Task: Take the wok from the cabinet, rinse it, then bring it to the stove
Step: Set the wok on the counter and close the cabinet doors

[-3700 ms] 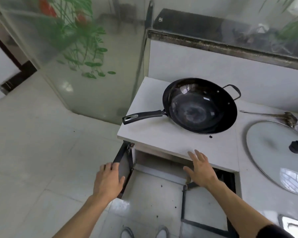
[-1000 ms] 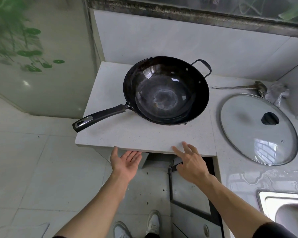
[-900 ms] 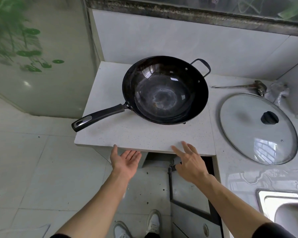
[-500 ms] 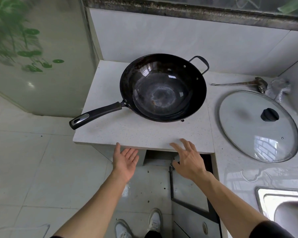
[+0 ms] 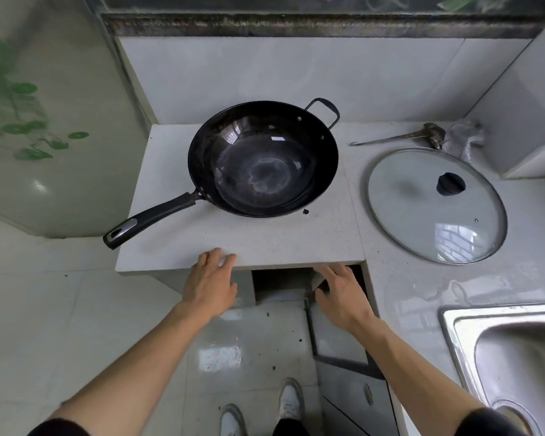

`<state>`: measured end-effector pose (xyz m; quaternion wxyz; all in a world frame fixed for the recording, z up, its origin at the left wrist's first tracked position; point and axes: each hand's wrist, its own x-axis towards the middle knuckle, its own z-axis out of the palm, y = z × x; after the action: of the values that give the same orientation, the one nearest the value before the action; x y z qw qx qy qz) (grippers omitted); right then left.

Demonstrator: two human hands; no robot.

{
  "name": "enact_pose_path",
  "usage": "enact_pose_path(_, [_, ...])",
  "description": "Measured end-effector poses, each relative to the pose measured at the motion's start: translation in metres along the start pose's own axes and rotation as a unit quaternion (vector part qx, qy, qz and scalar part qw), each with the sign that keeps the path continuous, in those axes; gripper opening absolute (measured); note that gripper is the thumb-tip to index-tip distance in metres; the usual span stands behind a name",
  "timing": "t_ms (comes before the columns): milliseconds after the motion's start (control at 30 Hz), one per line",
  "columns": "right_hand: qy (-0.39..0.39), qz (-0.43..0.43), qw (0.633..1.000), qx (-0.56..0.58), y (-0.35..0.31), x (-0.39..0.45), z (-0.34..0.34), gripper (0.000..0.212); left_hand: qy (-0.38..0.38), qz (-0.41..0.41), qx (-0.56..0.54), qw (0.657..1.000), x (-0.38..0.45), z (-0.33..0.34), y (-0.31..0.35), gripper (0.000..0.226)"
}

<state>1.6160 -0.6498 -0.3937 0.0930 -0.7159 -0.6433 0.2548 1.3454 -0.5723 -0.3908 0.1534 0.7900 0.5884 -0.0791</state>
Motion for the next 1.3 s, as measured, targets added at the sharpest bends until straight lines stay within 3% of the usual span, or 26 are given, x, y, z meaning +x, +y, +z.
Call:
enact_pose_path(167, [0.000, 0.058, 0.998, -0.015, 0.015, -0.045, 0.009, 0.051, -0.029, 0.012, 0.008, 0.999, -0.004, -0.001, -0.001, 0.069])
enact_pose_path(533, [0.019, 0.221, 0.975, 0.006, 0.012, -0.149, 0.040, 0.053, -0.003, 0.064, 0.034, 0.997, -0.005, 0.010, -0.017, 0.083])
enact_pose_path(667, [-0.007, 0.261, 0.965, 0.002, 0.007, -0.157, 0.051, 0.067, -0.004, 0.071, 0.038, 0.997, 0.000, 0.011, -0.020, 0.077])
enact_pose_path(800, [-0.024, 0.279, 0.960, -0.025, 0.003, -0.152, 0.067, 0.079, -0.003, 0.073, 0.056, 0.996, 0.001, 0.013, -0.020, 0.077])
enact_pose_path(967, [0.024, 0.306, 0.951, -0.029, -0.002, -0.141, 0.075, 0.093, -0.008, 0.074, 0.072, 0.995, 0.002, 0.011, -0.018, 0.079])
enact_pose_path(1300, [0.071, 0.288, 0.954, -0.034, -0.001, -0.141, 0.071, 0.081, -0.008, 0.070, 0.076, 0.995, 0.001, 0.010, -0.014, 0.081])
